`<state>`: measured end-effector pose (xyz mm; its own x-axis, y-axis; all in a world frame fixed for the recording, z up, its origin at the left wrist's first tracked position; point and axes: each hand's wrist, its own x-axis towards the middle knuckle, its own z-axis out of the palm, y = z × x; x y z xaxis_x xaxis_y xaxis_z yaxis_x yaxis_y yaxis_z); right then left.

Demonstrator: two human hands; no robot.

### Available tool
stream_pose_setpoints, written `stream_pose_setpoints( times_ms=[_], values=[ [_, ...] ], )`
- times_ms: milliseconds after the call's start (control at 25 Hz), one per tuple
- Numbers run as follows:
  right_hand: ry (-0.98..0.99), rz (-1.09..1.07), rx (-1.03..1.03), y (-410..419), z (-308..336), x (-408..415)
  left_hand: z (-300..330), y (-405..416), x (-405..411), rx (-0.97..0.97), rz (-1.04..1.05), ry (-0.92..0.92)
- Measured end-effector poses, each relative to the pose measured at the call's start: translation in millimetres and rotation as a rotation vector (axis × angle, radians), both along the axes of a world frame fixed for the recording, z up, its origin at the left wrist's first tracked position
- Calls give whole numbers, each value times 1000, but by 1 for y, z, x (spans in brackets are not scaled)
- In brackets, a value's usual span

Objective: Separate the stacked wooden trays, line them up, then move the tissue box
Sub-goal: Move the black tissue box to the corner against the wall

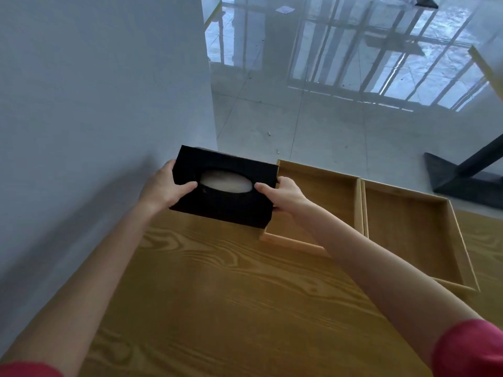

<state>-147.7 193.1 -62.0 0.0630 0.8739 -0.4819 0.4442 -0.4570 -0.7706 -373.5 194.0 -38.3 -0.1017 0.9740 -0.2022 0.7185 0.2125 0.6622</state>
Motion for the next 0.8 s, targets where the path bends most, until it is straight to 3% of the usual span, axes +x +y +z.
stream_pose_setpoints(
  times_ms=[320,560,720,800],
  values=[
    [20,89,17,14,-30,-5,-49,35,-1,-67,-14,-97],
    [-191,300,83,-1,-37,-5,-62,24,4,-72,-150,123],
    [-475,498,262,-13,-35,-7,-74,14,12,-74,-366,518],
    [-590,590,319,-15,-42,-8,-83,8,18,-86,-378,607]
  ],
)
